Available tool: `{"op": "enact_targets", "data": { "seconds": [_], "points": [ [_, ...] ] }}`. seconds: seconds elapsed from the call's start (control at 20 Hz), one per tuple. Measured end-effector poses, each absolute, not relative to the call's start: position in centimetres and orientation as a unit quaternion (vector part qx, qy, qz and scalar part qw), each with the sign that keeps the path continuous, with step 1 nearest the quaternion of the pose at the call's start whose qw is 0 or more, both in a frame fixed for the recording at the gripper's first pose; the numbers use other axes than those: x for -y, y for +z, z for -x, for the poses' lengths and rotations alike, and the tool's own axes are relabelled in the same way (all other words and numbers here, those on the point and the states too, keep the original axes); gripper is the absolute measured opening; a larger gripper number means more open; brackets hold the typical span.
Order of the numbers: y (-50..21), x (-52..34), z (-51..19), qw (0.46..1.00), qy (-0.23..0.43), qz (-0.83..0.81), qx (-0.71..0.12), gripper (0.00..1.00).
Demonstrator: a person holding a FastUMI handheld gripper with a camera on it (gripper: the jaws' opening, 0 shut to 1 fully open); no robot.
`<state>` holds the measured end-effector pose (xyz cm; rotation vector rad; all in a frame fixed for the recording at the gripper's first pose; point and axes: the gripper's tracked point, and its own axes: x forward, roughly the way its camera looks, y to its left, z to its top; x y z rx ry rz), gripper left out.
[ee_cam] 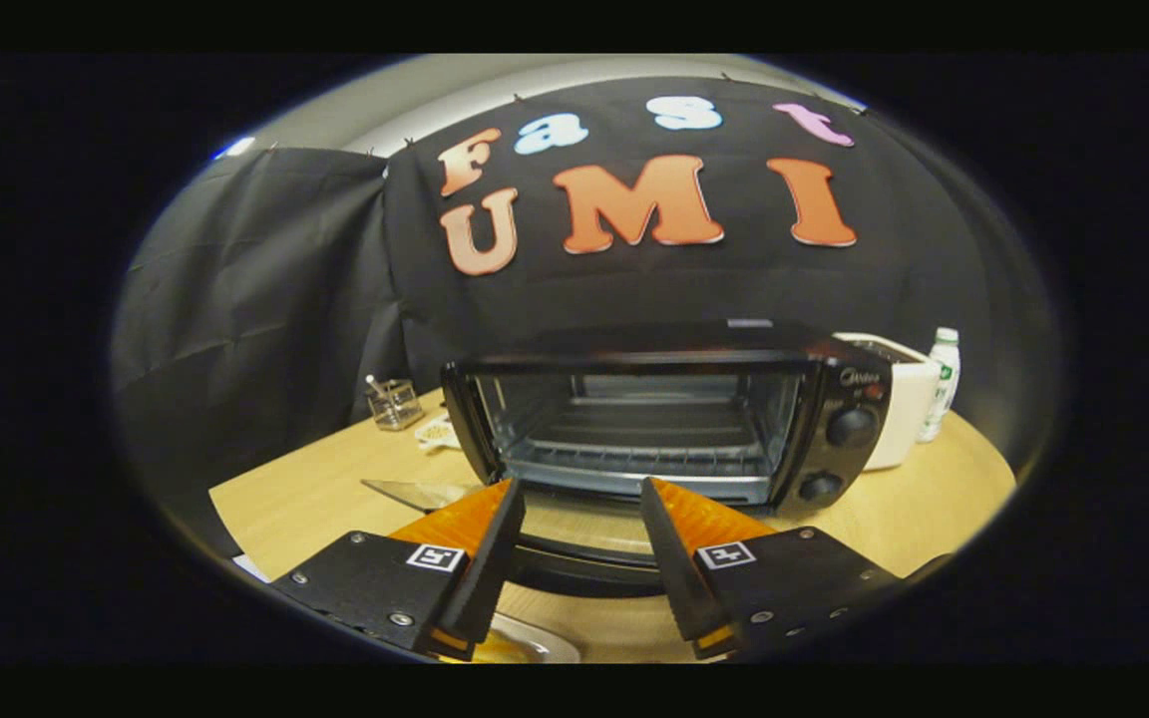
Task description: Open the toaster oven, put the food inside, and close the toaster oven door.
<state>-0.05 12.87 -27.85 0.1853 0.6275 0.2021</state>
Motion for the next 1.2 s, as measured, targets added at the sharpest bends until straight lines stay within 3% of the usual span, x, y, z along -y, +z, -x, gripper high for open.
{"op": "enact_targets", "data": {
  "seconds": [0.1, 0.2, 0.45, 1.2],
  "points": [
    [-27.7, -13.0, 0.6, 0.941, 0.105, -0.095, -0.306, 0.64],
    [-28.4, -13.2, 1.1, 0.937, 0.106, -0.098, -0.319, 0.63],
    [-30.7, -13.6, 2.5, 0.923, 0.111, -0.105, -0.354, 0.63],
    [-33.7, -10.4, 5.2, 0.929, 0.083, -0.055, -0.357, 0.63]
  ]
}}
